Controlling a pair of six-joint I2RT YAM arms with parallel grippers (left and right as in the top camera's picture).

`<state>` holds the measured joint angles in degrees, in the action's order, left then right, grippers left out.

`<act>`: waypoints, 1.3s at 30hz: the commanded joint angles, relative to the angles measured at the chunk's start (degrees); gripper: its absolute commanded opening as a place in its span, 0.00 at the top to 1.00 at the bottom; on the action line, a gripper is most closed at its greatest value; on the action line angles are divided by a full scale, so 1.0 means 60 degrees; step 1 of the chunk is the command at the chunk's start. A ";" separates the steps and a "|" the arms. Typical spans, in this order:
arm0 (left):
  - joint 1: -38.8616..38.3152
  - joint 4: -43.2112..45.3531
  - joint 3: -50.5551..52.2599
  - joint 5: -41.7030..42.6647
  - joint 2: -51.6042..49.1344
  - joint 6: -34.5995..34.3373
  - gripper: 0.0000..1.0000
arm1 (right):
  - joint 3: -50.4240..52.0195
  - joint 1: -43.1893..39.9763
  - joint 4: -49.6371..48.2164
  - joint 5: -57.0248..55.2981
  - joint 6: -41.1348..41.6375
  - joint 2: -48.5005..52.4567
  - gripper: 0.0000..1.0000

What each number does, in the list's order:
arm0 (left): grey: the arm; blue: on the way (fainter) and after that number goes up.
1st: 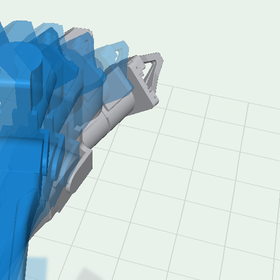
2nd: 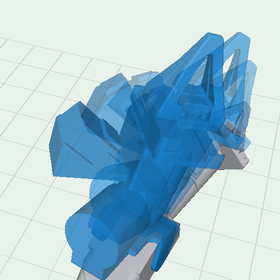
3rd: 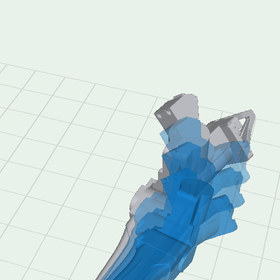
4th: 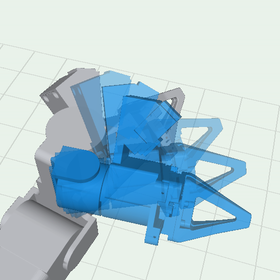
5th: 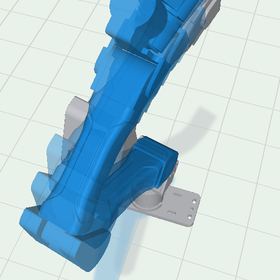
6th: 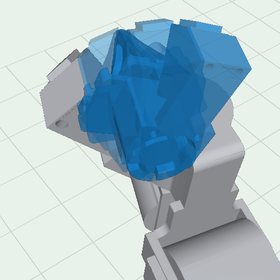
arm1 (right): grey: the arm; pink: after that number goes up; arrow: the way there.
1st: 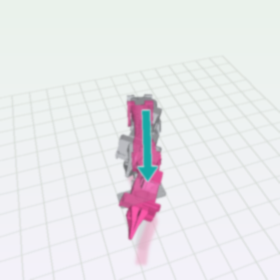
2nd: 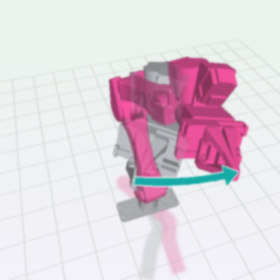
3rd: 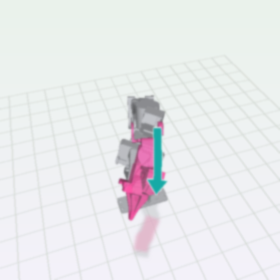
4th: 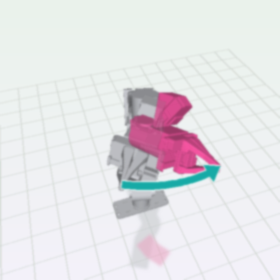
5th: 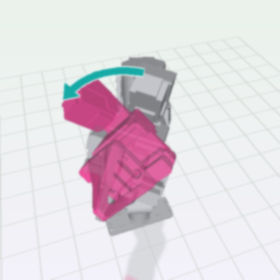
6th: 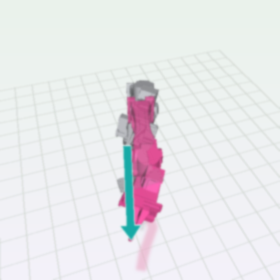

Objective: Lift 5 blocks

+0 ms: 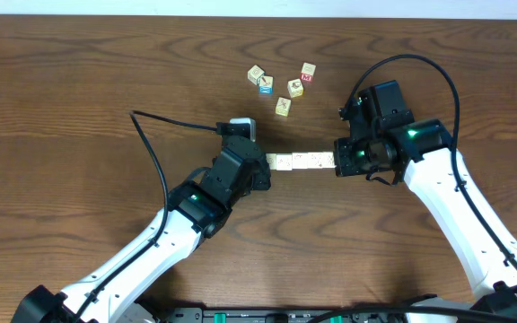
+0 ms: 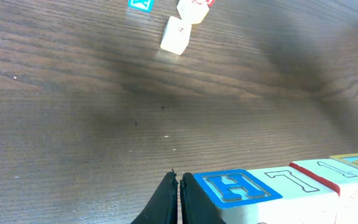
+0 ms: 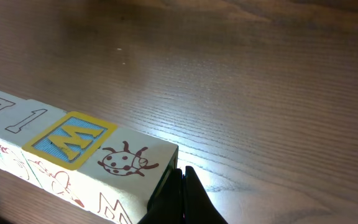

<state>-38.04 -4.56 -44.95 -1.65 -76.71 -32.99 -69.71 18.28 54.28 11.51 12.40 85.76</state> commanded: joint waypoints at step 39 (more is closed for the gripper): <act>-0.0863 0.0273 -0.0969 0.3180 0.0248 0.0211 0.93 | -0.0433 0.1115 -0.0113 0.3377 0.0616 -0.0022 0.99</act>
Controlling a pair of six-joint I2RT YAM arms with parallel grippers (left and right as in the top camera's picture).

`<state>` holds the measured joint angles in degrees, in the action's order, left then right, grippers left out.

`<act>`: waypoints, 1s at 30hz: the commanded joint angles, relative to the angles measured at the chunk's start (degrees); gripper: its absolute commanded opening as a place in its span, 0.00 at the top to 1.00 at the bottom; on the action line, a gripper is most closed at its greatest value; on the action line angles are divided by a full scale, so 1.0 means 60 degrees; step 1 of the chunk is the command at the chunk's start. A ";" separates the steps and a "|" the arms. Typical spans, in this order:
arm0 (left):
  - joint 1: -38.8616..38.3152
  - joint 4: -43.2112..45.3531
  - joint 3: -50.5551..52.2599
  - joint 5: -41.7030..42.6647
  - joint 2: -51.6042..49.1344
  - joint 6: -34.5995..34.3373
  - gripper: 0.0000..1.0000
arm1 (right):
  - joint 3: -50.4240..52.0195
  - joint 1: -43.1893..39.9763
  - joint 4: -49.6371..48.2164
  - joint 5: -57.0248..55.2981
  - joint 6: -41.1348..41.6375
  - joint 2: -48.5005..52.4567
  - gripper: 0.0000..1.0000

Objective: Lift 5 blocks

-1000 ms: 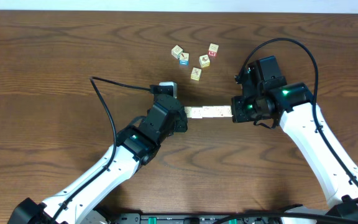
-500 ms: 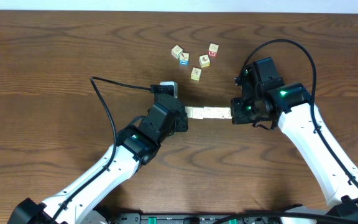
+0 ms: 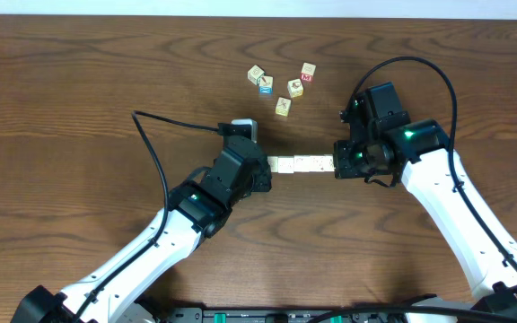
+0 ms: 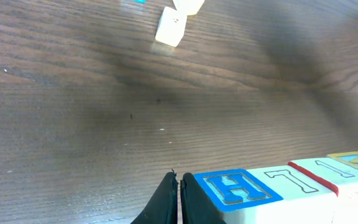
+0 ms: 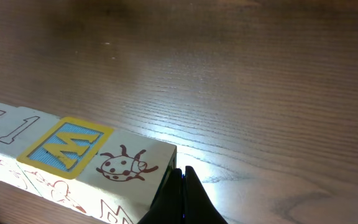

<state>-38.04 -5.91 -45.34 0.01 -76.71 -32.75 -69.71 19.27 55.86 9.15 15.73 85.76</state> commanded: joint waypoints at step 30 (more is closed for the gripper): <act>-0.0969 0.0525 -0.0903 0.2900 -0.0022 0.0229 0.93 | -0.0433 0.1166 -0.0495 0.3614 0.0244 0.0444 0.99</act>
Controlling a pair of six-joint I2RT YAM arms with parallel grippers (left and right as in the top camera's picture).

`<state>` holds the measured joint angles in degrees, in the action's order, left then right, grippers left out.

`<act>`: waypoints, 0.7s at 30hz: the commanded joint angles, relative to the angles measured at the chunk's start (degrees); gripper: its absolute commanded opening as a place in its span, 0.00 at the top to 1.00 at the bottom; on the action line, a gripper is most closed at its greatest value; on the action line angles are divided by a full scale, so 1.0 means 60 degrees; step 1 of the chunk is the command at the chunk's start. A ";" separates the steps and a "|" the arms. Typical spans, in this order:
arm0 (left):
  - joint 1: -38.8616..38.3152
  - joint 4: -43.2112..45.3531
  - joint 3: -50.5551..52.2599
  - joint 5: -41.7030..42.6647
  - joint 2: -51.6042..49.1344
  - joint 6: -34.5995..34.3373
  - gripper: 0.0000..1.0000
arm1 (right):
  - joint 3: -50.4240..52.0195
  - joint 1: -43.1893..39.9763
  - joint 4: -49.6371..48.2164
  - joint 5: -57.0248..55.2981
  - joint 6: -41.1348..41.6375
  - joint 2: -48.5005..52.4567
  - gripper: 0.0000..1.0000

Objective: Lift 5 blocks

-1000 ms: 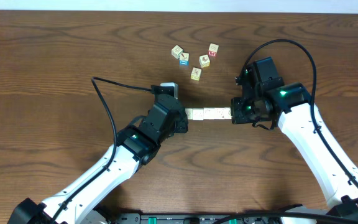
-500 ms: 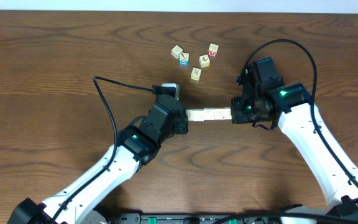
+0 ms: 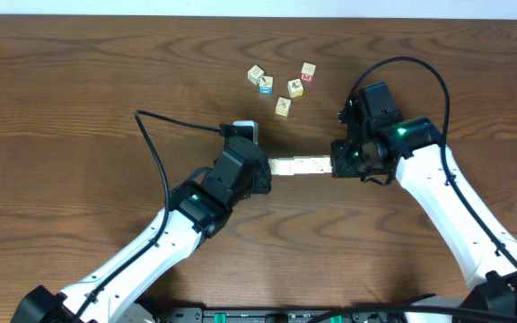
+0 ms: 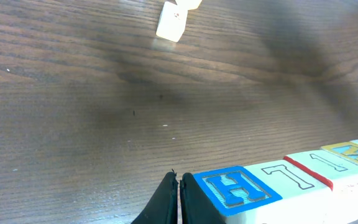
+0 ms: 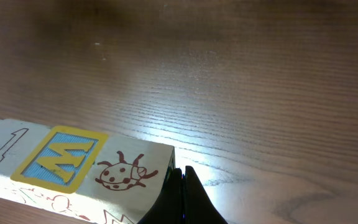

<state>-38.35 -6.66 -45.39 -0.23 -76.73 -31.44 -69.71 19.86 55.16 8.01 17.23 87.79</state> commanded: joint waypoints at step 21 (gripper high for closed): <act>-0.0918 0.0648 -0.0896 0.2969 -0.0565 -0.0055 0.93 | -0.0433 0.1067 -0.0484 0.3628 -0.0015 0.0823 0.99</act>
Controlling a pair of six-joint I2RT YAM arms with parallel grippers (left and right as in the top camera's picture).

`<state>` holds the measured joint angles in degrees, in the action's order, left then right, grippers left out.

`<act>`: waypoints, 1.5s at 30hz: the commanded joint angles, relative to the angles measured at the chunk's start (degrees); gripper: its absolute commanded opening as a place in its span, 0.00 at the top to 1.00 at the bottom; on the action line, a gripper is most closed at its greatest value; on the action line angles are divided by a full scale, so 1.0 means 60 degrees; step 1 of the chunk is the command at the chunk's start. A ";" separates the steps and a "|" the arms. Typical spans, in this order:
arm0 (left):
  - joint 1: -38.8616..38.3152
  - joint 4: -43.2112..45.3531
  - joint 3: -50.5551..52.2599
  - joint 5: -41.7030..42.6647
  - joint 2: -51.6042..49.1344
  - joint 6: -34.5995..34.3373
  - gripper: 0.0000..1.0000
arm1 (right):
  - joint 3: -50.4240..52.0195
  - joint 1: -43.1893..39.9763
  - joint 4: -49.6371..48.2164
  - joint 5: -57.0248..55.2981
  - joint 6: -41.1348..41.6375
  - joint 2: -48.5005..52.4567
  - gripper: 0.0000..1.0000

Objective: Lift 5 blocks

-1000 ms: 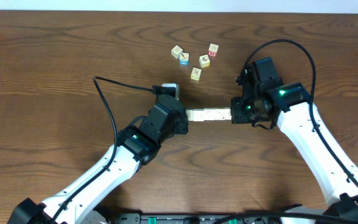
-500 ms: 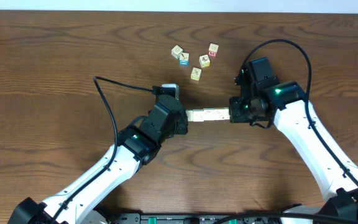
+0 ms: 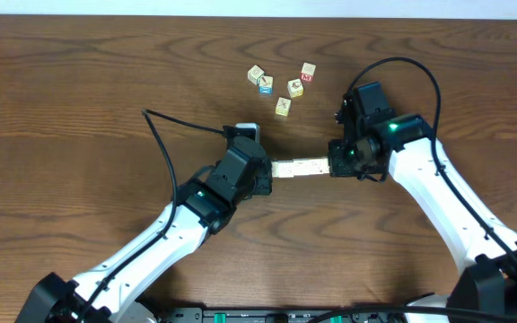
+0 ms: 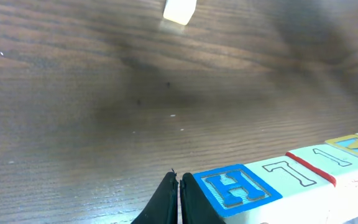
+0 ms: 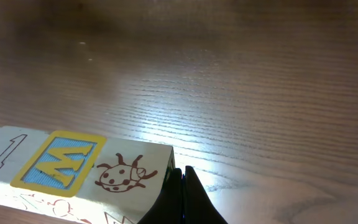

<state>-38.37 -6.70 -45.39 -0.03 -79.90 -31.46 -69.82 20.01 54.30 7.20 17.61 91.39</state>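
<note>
A row of several wooden letter blocks point(image 3: 301, 167) is squeezed end to end between my two grippers, with a dark shadow on the table behind it. My left gripper point(image 4: 179, 186) is shut, its fingers side-on against the blue H block point(image 4: 234, 188); the 7 block point(image 4: 291, 173) and the 1 block point(image 4: 319, 158) follow. My right gripper point(image 5: 180, 183) is shut, pressed against the ladybird block point(image 5: 120, 174) beside the yellow M block point(image 5: 58, 167). From overhead the left gripper point(image 3: 267, 170) and the right gripper point(image 3: 333, 164) face each other.
Several loose blocks point(image 3: 281, 85) lie scattered on the brown wooden table point(image 3: 79, 108) behind the row. One pale loose block point(image 4: 179, 11) shows at the top of the left wrist view. A black cable point(image 3: 182, 126) trails from the left arm.
Both arms have shifted a little, still pressing the row between them. In the left wrist view the loose block sits higher in frame and the row tilts slightly more.
At every earlier moment both shut grippers clamped the same row from its two ends. From one moment to the following the loose blocks slid up out of the left wrist view and the table grain shrank beneath the row, which now hangs over its shadow.
</note>
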 commanded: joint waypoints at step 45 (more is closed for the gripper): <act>-0.0914 0.0772 -0.0896 0.2783 -0.0867 -0.0080 0.93 | -0.0361 0.1056 -0.0525 0.3271 -0.0153 0.0885 0.99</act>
<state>-38.37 -5.91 -45.39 0.23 -85.08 -31.53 -70.13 20.14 53.32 6.37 17.30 96.18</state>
